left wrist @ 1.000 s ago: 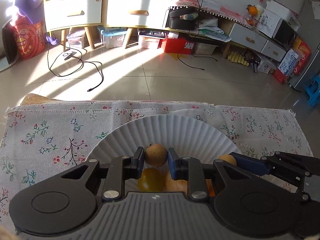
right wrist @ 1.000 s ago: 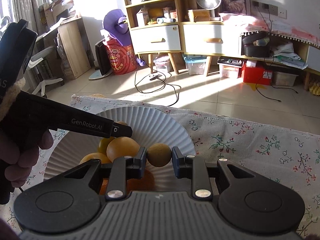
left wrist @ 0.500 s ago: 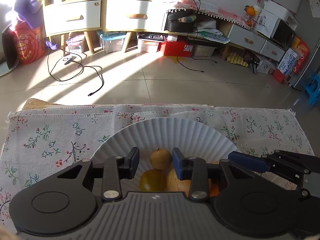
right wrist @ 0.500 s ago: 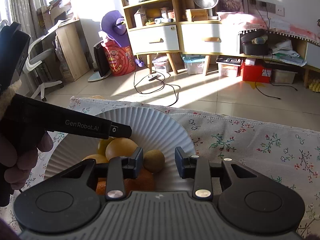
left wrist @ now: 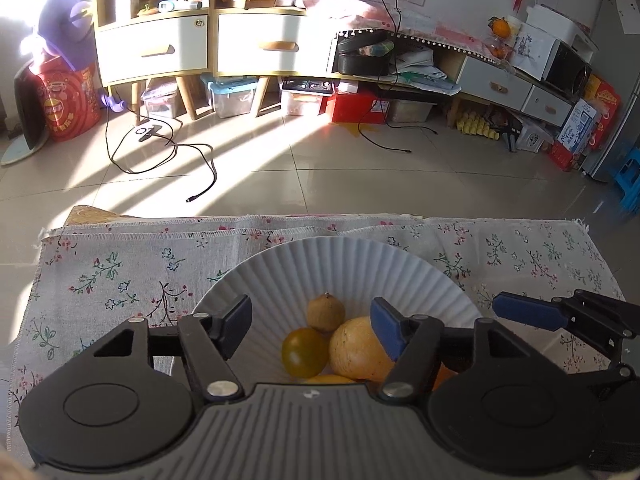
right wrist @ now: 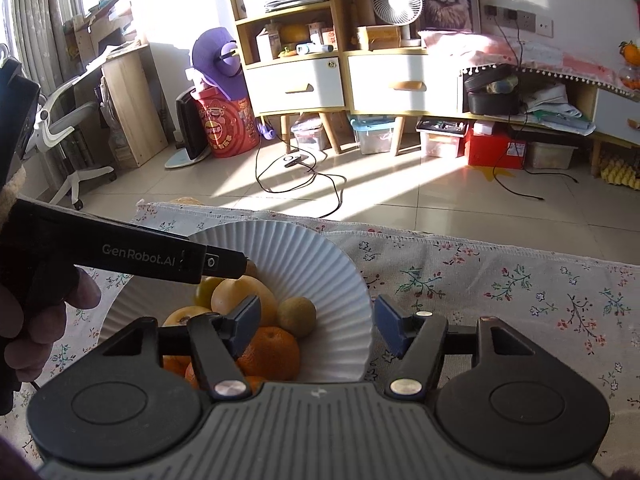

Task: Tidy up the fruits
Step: 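Open both tools to release the brown fruits onto the plate, then withdraw both tools from the plate toward the green and orange tomatoes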

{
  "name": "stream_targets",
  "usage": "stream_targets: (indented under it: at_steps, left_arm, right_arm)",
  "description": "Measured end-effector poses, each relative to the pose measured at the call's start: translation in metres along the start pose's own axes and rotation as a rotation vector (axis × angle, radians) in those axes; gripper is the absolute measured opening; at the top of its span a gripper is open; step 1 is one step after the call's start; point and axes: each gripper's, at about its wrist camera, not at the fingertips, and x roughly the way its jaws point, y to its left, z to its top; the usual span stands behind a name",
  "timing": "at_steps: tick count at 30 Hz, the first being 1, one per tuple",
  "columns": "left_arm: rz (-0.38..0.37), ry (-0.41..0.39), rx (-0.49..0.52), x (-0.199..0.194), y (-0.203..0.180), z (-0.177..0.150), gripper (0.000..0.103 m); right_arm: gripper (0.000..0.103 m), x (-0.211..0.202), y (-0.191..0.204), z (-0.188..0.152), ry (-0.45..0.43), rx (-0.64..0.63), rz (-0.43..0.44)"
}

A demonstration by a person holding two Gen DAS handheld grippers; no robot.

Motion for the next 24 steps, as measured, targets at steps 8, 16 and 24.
stream_targets:
  at_steps: [8, 16, 24]
  left_arm:
    - [0.012, -0.009, 0.018, -0.024, 0.000, -0.013, 0.083]
    - [0.003, -0.022, 0.051, -0.049, -0.008, -0.027, 0.091]
    - [-0.001, -0.024, 0.068, -0.068, -0.016, -0.046, 0.100]
  right_arm:
    - [0.072, -0.018, -0.002, -0.004, 0.006, 0.013, -0.023]
    - [0.079, -0.037, 0.001, -0.009, 0.010, 0.015, -0.042]
    - [0.086, -0.054, 0.004, -0.017, 0.009, 0.037, -0.041]
